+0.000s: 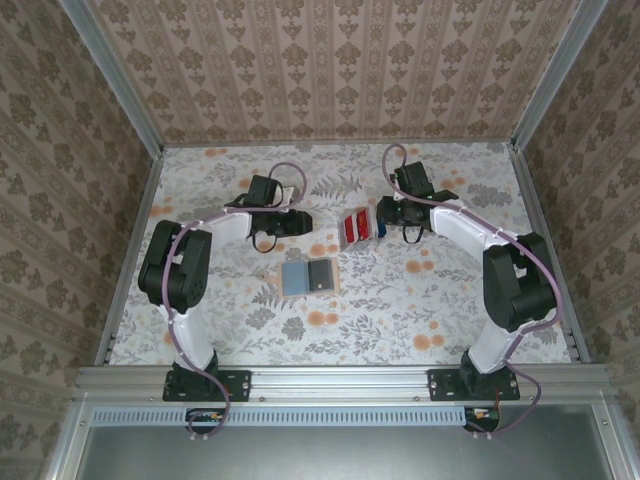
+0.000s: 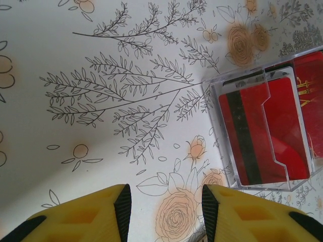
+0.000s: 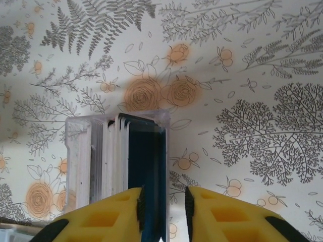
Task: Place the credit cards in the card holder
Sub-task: Pick up the credit card from the storage box.
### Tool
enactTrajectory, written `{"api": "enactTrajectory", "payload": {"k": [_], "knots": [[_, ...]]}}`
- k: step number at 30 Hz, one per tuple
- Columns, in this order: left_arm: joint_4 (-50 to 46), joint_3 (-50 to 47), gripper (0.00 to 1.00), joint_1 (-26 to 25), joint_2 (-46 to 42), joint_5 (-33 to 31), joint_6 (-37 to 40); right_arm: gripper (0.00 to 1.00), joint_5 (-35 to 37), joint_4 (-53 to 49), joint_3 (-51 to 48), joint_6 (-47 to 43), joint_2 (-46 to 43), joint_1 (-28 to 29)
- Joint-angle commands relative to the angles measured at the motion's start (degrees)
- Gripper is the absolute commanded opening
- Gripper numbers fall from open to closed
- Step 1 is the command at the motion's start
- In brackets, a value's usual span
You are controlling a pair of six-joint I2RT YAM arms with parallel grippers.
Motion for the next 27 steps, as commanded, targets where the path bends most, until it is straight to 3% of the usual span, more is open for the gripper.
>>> {"api": "enactTrajectory", "payload": {"k": [1,18,23,27], "knots": [[0.77,-0.57,0.44,0.07,0.21,0.93,1.98,0.28,1.69,-0.41,-0.97,-0.96,1.04,-0.34],[-0.07,-0.89,0.44,0.07,-0.87,-0.10,2.52,0.20,-4.43,0.48,-0.40,-1.05,3.47,-0.36],[-0.07,-0.76,0.44,0.07,-0.69,-0.04,2.60,0.11,-4.46,0.34,-0.48,-1.06,3.19,-0.33],[-0.17,-0.98,0.44,0.12,-0.96,-0.50,2.82,0.09,-2.94,1.10,-1.95,-1.02,0.58,-0.32]]}}
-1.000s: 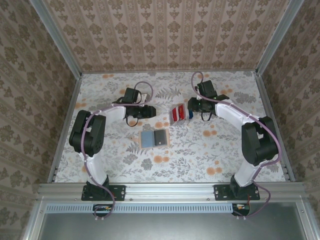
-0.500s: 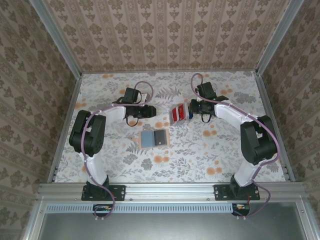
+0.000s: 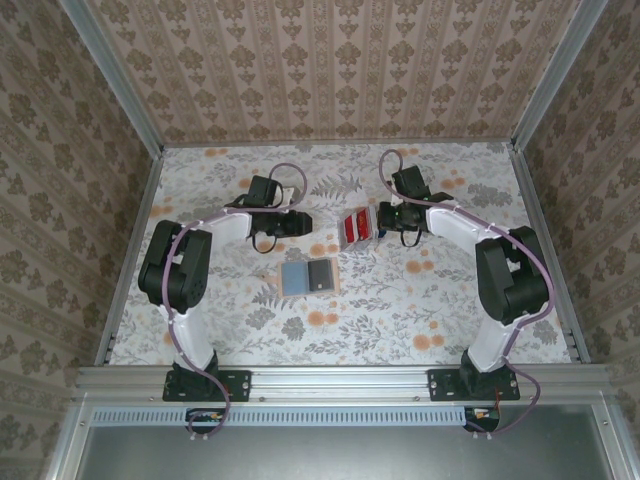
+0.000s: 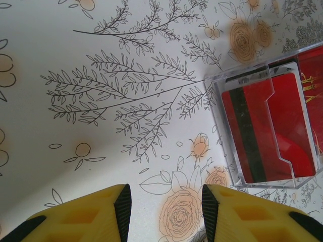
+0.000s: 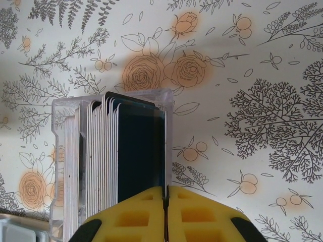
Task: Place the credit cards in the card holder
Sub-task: Pick up the credit card from the storage box.
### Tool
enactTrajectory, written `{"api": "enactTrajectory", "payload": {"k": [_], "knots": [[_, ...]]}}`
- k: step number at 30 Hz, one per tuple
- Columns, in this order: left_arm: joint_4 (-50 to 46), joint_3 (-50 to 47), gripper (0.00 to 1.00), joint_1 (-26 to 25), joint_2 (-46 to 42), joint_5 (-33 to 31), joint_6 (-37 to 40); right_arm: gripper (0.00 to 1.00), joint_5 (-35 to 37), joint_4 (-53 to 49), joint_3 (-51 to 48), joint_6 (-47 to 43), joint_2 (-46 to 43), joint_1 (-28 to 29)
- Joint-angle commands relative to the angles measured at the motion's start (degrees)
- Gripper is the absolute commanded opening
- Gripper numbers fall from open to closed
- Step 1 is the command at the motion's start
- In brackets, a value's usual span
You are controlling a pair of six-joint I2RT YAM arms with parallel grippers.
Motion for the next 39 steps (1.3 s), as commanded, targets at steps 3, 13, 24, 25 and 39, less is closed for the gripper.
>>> {"api": "enactTrajectory", "payload": {"k": [3,13,24,25,39], "knots": [[-0.13,-0.61,0.44,0.09,-0.87,-0.14,1.61,0.09,0.52,2.13,-3.22,-0.65,-5.03,-0.24],[-0.42,-0.56,0.44,0.07,-0.80,-0.94,2.05,0.09,3.12,7.72,-9.10,-0.26,-13.65,-0.27],[-0.58,-0.50,0.44,0.07,-0.76,-1.23,2.05,0.09,-1.93,15.19,-13.78,-0.15,-19.07,-0.14],[-0.58,-0.67,0.44,0.08,-0.92,-1.57,2.09,0.09,-2.36,15.66,-13.96,-0.15,-19.11,-0.16],[4.31,-6.06,0.44,0.39,-6.22,-7.06,1.04,0.09,0.30,31.14,-24.99,0.28,-24.54,4.08]]}}
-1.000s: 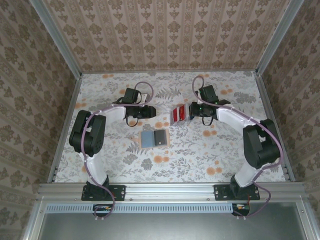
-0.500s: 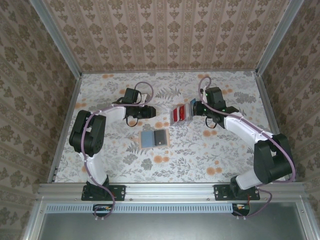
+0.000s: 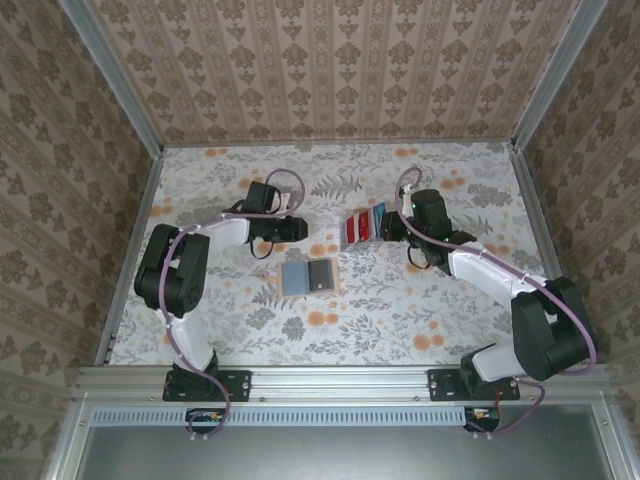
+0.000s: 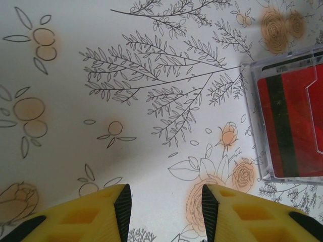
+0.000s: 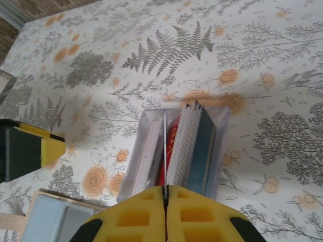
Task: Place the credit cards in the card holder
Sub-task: Pick up the credit card from the storage box, then insert the credit card into the card slot.
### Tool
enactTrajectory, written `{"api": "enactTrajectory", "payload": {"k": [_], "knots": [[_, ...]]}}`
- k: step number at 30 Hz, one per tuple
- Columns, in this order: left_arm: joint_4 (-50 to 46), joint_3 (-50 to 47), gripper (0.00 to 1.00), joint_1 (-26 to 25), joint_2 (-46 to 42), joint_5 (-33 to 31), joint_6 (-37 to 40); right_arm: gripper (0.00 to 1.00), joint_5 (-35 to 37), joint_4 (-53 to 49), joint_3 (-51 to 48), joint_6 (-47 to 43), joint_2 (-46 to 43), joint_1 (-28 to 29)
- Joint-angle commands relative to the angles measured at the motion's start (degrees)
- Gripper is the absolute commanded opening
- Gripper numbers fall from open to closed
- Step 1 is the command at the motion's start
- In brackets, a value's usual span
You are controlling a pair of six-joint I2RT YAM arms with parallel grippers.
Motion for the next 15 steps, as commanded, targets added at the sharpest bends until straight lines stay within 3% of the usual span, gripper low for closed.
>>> {"api": "enactTrajectory", "payload": {"k": [1,7,15], "knots": [[3.63,-2.21,0.44,0.45,-4.16,-2.59,0.76,0.09,1.03,7.89,-2.51,-0.06,-3.47,1.89],[4.68,-5.22,0.43,0.70,-8.44,-7.41,0.69,0.06,11.13,8.39,-2.61,-6.51,-4.49,11.90],[4.24,-5.99,0.43,1.47,-10.72,-8.15,0.50,0.06,12.75,9.68,-1.48,-7.01,-2.50,17.56]]}}
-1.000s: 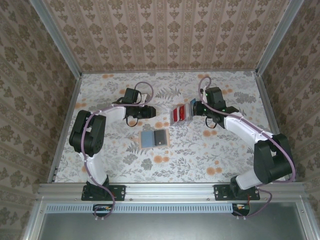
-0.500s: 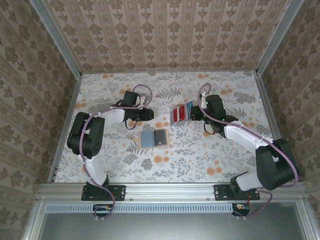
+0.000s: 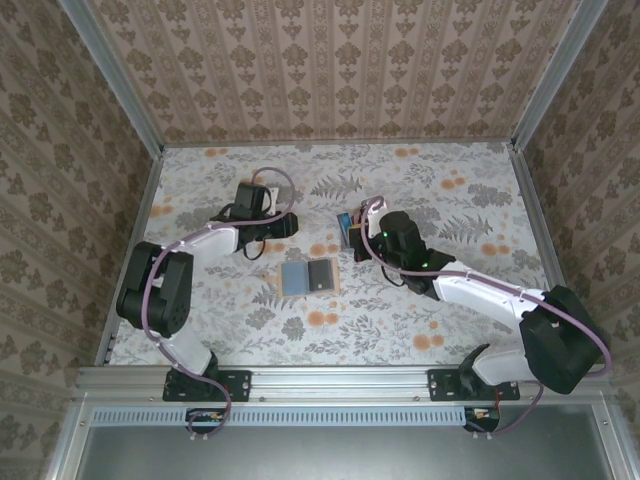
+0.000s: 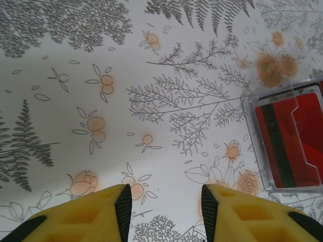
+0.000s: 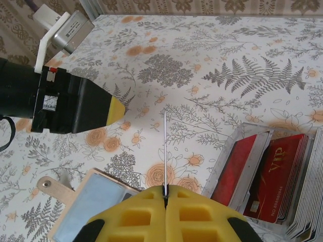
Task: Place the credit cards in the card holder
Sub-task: Insert the credit card into the card slot.
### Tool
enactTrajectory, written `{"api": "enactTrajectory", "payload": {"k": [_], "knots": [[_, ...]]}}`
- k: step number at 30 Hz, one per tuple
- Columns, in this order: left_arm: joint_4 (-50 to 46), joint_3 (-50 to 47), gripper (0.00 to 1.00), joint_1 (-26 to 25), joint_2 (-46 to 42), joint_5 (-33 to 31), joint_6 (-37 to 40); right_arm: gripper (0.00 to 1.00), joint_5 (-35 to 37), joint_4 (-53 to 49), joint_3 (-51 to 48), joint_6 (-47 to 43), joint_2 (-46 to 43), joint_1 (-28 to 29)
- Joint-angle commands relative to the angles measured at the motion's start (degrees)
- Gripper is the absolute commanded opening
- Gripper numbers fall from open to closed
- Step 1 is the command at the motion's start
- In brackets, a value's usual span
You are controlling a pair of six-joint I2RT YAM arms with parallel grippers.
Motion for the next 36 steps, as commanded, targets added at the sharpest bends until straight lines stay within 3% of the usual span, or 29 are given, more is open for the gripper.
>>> {"api": "enactTrajectory", "payload": {"k": [1,14,26,30,36], "knots": [[0.00,-0.95,0.43,0.73,-2.64,-1.10,0.49,0.06,3.11,1.32,1.30,-1.15,0.60,1.42],[-6.02,-10.92,0.43,1.34,-14.87,-3.67,3.63,0.07,-3.08,0.07,-0.28,5.44,1.16,5.95],[-4.43,-23.61,0.43,1.61,-23.31,-5.72,1.83,0.07,-6.30,1.60,3.70,11.23,11.27,11.61],[-4.67,-21.60,0.42,1.70,-21.42,-3.08,2.60,0.07,-8.73,2.34,4.79,14.08,14.66,11.61],[0.28,-22.35,0.40,1.77,-15.82,-0.19,2.20,0.07,-5.98,-0.17,5.49,14.80,15.13,11.26]]}}
